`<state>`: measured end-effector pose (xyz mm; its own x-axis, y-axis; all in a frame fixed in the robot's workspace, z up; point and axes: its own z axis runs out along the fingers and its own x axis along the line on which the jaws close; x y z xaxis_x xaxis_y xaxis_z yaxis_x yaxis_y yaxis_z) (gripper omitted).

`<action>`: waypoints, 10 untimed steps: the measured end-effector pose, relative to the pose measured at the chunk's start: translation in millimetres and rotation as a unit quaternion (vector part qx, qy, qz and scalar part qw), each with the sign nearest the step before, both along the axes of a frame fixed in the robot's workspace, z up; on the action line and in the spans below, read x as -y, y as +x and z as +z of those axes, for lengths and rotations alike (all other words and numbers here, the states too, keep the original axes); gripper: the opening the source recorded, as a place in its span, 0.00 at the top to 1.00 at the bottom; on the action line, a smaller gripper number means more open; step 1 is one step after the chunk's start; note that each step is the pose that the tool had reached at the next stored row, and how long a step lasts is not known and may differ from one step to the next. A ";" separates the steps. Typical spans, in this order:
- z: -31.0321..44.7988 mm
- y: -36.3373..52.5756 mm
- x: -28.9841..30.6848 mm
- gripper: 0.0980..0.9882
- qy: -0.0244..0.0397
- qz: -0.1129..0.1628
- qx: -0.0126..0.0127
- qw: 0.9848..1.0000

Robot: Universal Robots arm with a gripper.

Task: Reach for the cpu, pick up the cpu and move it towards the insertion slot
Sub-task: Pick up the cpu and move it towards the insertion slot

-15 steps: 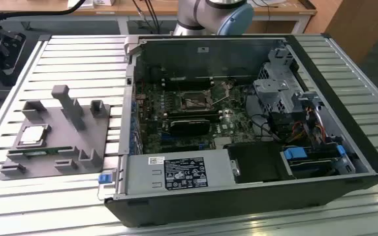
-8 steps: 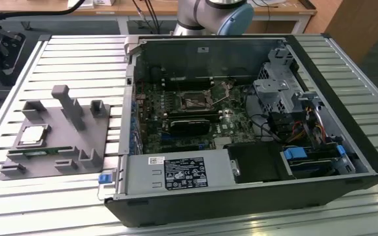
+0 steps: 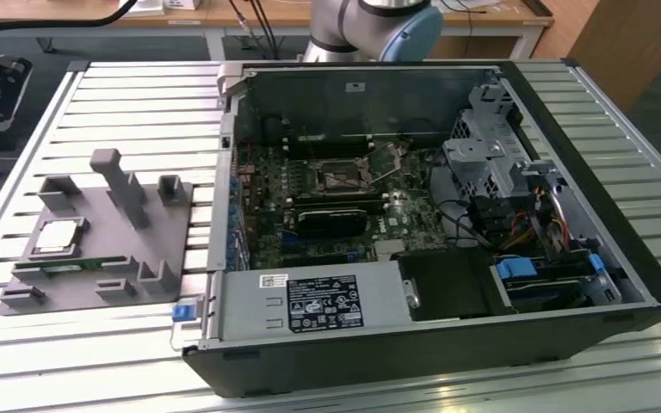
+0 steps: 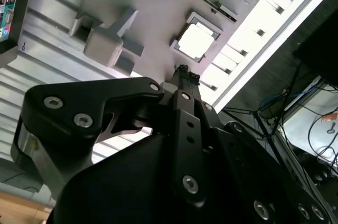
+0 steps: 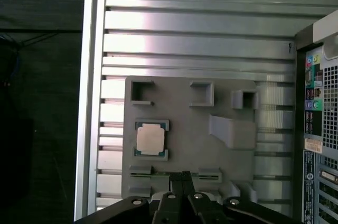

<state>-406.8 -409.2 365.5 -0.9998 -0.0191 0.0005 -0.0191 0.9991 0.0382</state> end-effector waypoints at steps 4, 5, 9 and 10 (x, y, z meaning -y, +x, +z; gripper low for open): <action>-0.4 -10.4 0.0 0.99 0.000 0.000 0.000 1.000; -0.6 -12.7 0.0 0.99 0.000 0.000 0.000 1.000; -1.4 -21.2 0.0 0.99 0.000 0.000 0.000 1.000; -1.5 -23.3 0.0 0.99 0.000 0.000 0.000 1.000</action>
<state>-430.0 -409.2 364.0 -0.9998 -0.0191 0.0005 -0.0191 0.9991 0.0382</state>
